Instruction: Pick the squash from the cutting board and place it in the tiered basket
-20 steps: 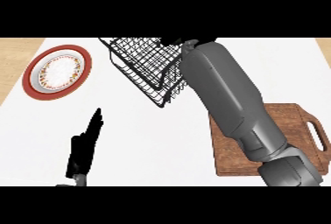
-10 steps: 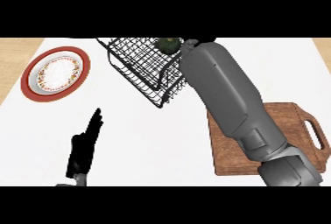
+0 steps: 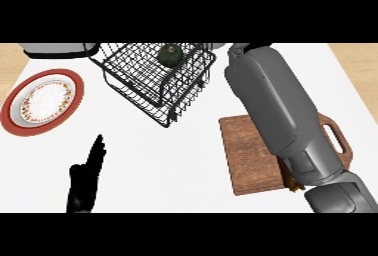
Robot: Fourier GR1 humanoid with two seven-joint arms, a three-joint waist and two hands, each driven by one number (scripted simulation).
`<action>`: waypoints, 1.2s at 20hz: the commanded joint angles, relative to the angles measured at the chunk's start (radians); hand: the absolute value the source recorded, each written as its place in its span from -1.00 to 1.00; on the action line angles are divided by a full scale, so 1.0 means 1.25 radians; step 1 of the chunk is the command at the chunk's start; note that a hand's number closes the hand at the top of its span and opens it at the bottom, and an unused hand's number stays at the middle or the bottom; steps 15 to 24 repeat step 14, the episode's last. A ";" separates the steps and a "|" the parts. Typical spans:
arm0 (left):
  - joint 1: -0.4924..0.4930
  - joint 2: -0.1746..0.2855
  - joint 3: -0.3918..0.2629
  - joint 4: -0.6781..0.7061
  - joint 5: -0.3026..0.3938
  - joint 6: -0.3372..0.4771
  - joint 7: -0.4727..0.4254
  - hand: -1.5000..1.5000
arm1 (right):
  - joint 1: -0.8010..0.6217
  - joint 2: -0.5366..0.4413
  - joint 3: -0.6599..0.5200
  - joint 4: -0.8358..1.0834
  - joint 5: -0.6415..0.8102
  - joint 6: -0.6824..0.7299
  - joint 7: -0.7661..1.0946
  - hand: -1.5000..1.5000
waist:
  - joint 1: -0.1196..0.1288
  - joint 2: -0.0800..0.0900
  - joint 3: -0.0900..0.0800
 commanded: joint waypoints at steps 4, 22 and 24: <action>0.018 0.015 0.044 -0.004 0.013 0.022 0.014 0.00 | 0.130 -0.008 -0.006 -0.243 0.067 0.036 0.128 -1.00 | -0.061 -0.021 0.000; 0.068 0.026 0.062 -0.016 0.025 0.019 -0.009 0.00 | 0.440 -0.058 0.068 -0.649 -0.005 0.180 0.102 -1.00 | -0.098 -0.028 0.001; 0.068 0.026 0.062 -0.016 0.025 0.019 -0.009 0.00 | 0.440 -0.058 0.068 -0.649 -0.005 0.180 0.102 -1.00 | -0.098 -0.028 0.001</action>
